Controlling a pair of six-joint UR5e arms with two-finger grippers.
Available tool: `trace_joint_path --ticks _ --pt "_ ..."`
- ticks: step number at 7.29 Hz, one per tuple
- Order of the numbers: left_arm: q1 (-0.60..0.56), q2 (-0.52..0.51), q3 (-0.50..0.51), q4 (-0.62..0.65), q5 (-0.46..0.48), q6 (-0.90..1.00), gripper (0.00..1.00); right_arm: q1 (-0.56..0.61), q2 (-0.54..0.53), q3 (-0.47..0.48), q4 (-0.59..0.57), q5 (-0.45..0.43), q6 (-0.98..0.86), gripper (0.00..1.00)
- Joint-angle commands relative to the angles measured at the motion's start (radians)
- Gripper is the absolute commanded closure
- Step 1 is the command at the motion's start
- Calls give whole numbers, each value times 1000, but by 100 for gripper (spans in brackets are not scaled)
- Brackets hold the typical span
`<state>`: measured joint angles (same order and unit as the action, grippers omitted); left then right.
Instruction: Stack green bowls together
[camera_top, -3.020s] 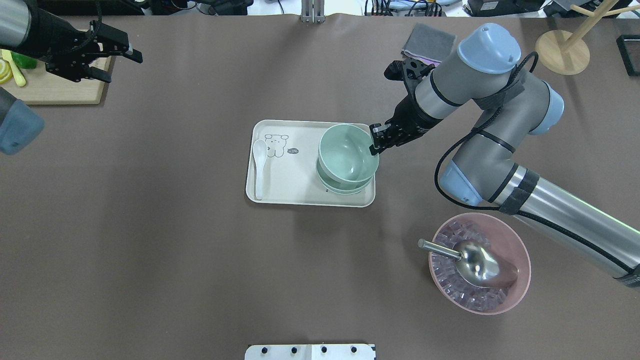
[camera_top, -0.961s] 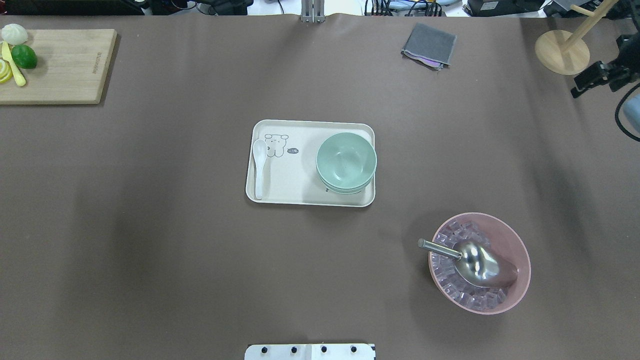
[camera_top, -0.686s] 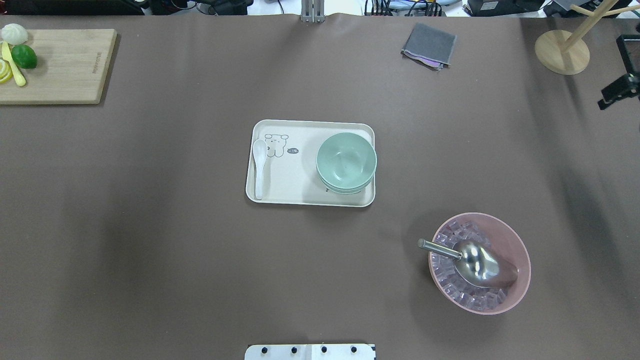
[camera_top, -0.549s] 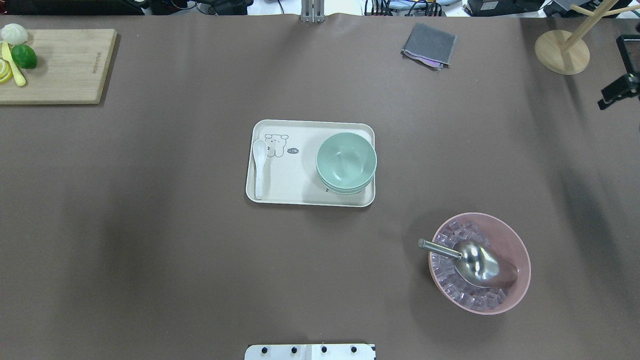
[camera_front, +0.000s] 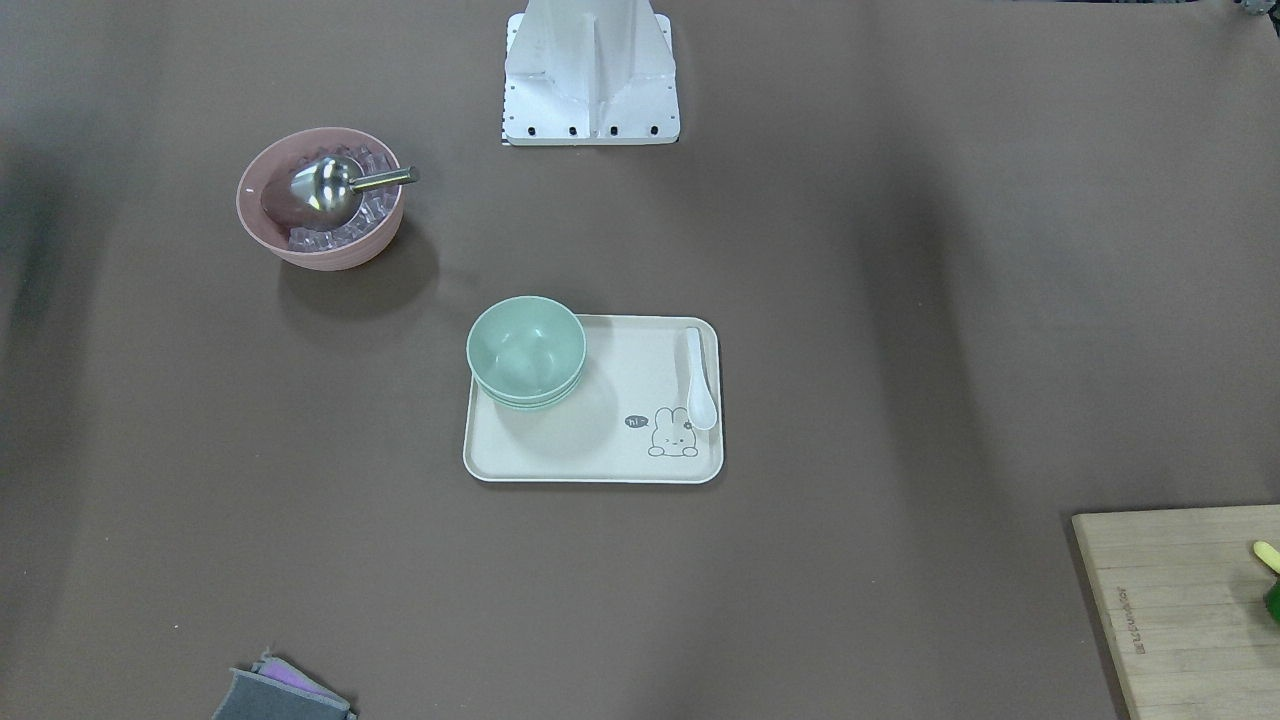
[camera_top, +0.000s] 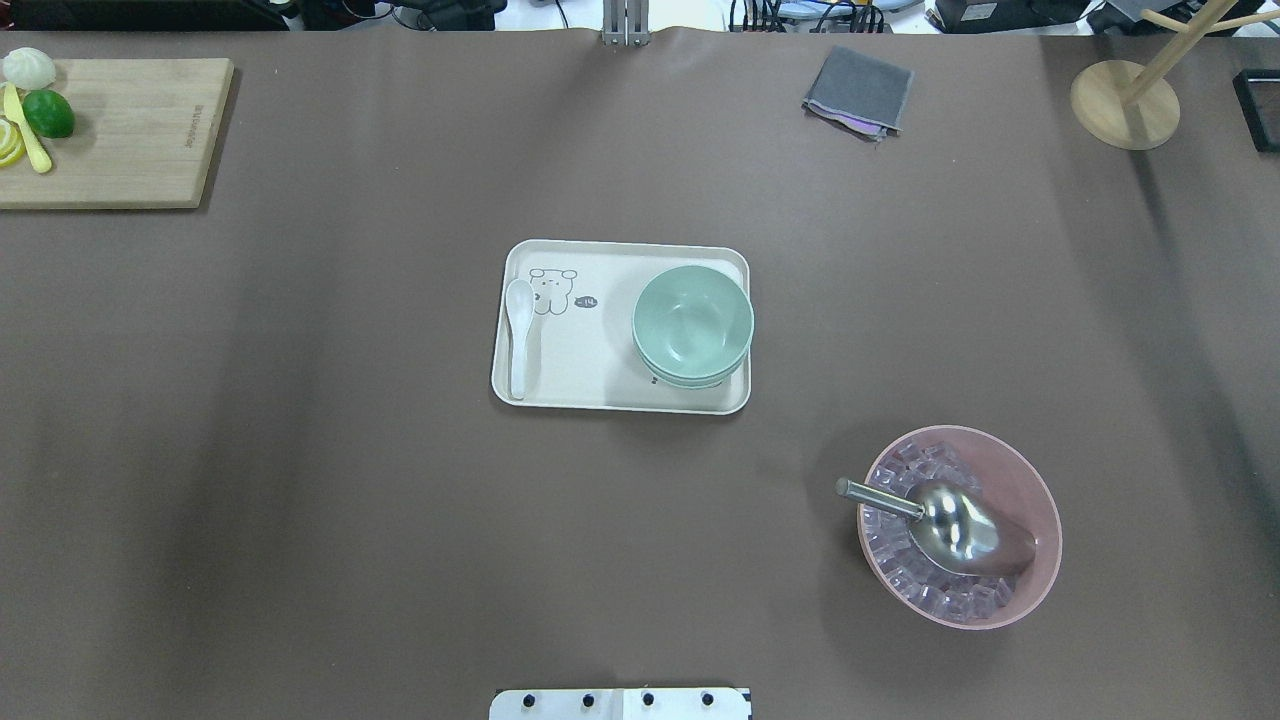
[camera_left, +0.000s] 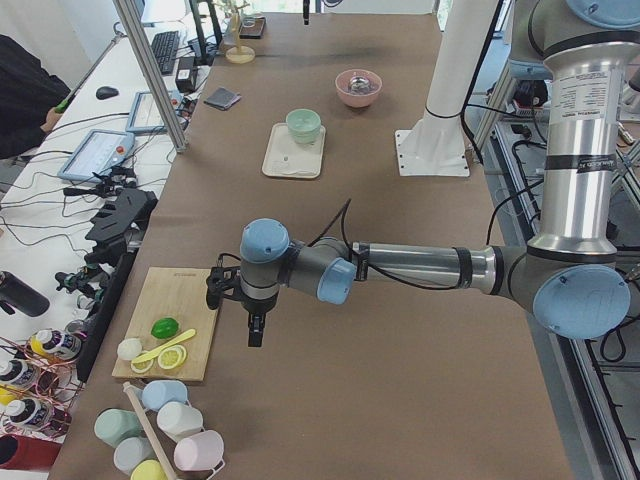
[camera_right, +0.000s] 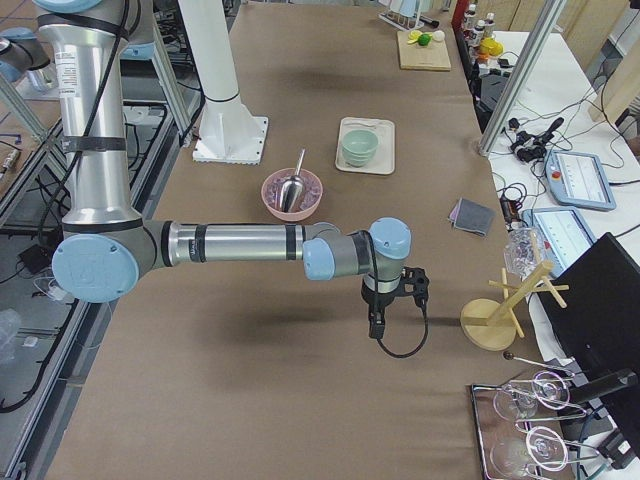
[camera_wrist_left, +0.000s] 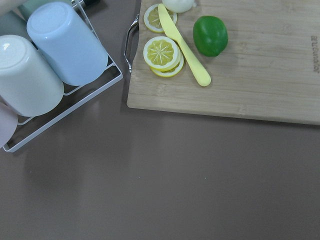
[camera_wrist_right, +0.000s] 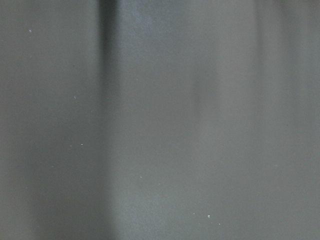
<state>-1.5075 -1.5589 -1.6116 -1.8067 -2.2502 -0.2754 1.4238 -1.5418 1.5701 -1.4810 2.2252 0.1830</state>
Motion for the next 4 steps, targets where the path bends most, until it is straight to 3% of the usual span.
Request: trace_joint_path --ticks 1,3,4 --pt "3 -10 5 86 -2 64 2 41 20 11 -152 7 -168 0" --pt "9 -9 25 84 -12 62 2 50 9 147 -362 51 -185 0" --pt "9 -9 42 78 -14 62 2 50 -6 154 -369 63 -185 0"
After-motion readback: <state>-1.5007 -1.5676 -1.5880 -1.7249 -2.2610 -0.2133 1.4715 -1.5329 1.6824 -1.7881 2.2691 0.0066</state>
